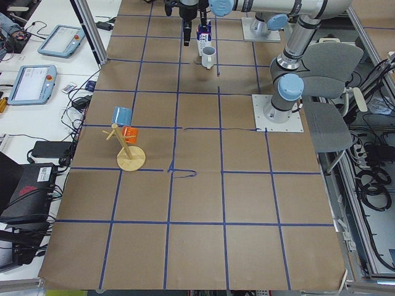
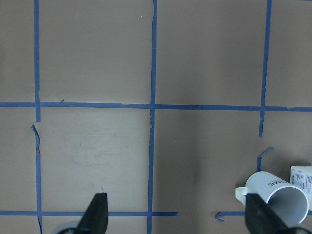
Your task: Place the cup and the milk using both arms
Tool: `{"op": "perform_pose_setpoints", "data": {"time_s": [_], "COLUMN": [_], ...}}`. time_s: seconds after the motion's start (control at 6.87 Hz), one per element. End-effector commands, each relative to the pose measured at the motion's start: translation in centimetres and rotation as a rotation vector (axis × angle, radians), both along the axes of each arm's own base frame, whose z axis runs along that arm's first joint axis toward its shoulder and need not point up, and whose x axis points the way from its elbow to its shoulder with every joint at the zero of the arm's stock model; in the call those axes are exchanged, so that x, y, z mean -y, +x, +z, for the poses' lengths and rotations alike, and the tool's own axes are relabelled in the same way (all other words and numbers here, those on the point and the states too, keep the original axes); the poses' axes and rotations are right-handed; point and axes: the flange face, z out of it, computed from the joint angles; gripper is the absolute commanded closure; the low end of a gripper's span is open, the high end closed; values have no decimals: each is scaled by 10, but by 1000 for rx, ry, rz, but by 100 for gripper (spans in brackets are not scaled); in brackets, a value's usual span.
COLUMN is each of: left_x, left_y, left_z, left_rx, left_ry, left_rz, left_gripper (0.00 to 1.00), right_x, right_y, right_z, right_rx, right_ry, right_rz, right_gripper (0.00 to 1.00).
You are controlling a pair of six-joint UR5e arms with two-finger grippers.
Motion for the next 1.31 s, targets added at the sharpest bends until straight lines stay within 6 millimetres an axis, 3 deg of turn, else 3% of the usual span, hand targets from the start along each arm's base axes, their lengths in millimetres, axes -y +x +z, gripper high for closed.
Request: {"op": "perform_pose_setpoints", "data": {"time_s": [0.0,0.58,0.73,0.87,1.02,1.17], "left_x": [0,0,0,0,0,0], "left_y": [0,0,0,0,0,0], "left_z": [-1,1,1,1,1,1], "left_rx": [0,-3,-3,-3,-3,-3], "left_ry": [3,-1,-1,-1,-1,-1], "left_rz": [0,0,0,0,0,0], "left_gripper": [0,0,0,0,0,0], "right_x": [0,-2,-1,-1,0,5], "right_y": [0,16,16,14,14,12], "right_z": [0,-1,-1,-4,-2,3], "right_rx": [0,8,8,-3,-4,-9], "right_ry": [-5,-42,-42,-41,-47,-59], "right_rz": [-5,27,26,33,39,37], "right_gripper": [94,87,71,40,23,13]}}
